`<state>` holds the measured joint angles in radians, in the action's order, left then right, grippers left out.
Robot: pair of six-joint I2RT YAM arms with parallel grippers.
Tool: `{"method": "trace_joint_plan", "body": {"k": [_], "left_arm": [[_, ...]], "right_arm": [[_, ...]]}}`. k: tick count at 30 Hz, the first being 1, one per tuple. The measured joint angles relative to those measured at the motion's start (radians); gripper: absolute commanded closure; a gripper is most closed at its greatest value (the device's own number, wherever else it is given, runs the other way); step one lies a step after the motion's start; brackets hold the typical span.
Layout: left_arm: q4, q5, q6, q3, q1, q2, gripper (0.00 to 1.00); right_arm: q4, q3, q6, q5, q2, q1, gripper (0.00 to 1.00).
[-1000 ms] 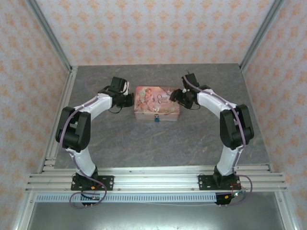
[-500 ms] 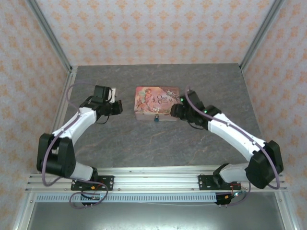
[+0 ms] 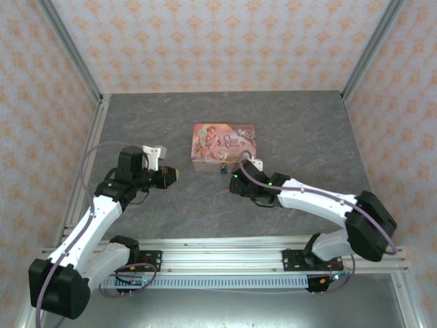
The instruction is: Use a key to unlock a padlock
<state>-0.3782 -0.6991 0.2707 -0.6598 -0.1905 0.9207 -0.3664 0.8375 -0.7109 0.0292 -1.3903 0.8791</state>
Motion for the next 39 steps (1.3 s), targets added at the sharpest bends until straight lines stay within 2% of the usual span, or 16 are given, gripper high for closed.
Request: {"method": "trace_joint_plan", "body": {"k": [4,8,11,20,29,39], "left_arm": [[0.013,-0.079,0.014,0.034,-0.046,-0.049,1.00],[0.018,-0.098,0.032,0.054,-0.065,-0.064,1.00],[0.040,-0.096,0.057,0.091,-0.065,-0.083,1.00],[0.051,-0.040,0.099,0.166,-0.065,-0.138,1.00],[0.053,-0.022,0.098,0.166,-0.065,-0.134,1.00],[0.054,-0.022,0.098,0.166,-0.065,-0.119,1.00]], "right_arm": [[0.069,0.032,0.002,-0.006,-0.117,0.011,0.47],[0.121,0.079,0.019,-0.007,-0.203,0.017,0.52],[0.149,0.119,0.041,0.013,-0.247,0.024,0.56],[0.161,0.245,0.069,0.115,-0.385,0.028,0.61],[0.113,0.339,0.068,0.185,-0.486,0.028,0.61],[0.066,0.379,0.068,0.239,-0.519,0.029,0.61]]}}
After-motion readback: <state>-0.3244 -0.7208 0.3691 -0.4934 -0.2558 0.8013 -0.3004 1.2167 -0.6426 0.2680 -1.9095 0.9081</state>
